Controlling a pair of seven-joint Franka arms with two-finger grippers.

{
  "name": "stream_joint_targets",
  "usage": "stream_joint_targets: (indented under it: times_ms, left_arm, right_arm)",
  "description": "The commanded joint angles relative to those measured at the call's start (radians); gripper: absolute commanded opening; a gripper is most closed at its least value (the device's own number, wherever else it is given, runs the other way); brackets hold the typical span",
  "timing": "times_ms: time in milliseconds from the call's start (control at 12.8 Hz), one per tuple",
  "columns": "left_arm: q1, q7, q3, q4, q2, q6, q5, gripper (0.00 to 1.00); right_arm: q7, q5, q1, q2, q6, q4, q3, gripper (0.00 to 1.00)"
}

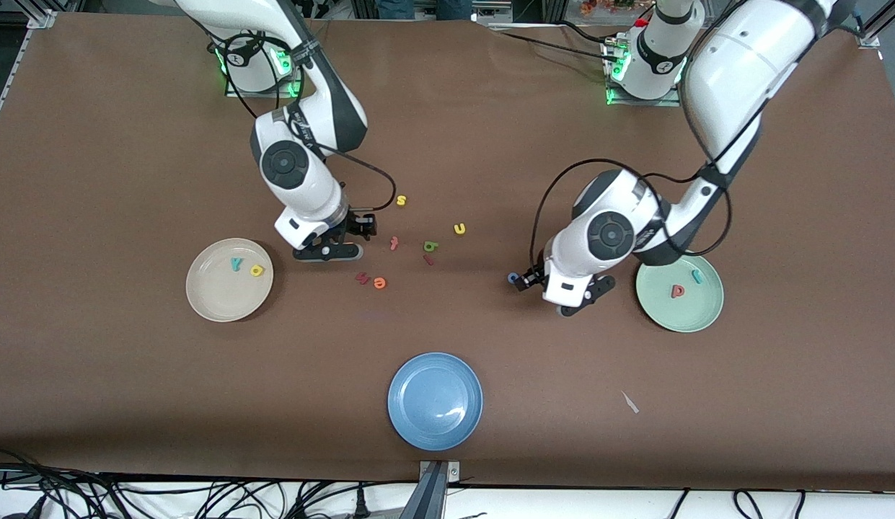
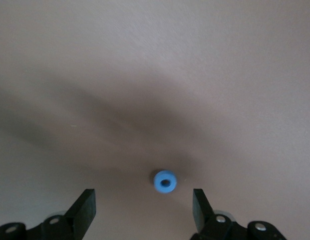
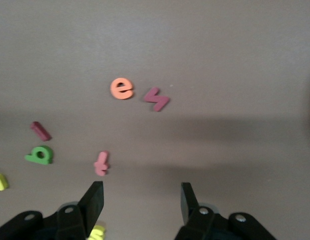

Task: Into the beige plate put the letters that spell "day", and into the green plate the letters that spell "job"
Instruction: 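Grasp the blue o with the left gripper while the right gripper grasps green a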

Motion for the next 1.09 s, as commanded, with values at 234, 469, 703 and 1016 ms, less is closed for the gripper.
stream_joint_targets:
  times_ms: [234, 469, 703, 1016]
  left_arm:
    - [-0.159, -0.075, 0.144, 0.029, 0.049, 0.057, 0.000, 0.82]
    - [-0.188, -0.098, 0.144, 0.063, 0.084, 0.057, 0.003, 0.81]
    - [-0.191, -0.098, 0.144, 0.063, 0.086, 0.057, 0.003, 0.64]
    - [-0.203, -0.095, 0.144, 0.063, 0.087, 0.056, 0.006, 0.43]
  right_arm:
    - [0.202, 0.002, 0.089, 0.082, 0.076, 0.066, -0.002, 0.71]
    - [0.305, 0.000, 0.129, 0.132, 0.079, 0.128, -0.003, 0.71]
    - [0.385, 0.002, 0.161, 0.184, 0.080, 0.182, -0.003, 0.71]
    - [0.471, 0.002, 0.200, 0.234, 0.128, 0.205, -0.003, 0.71]
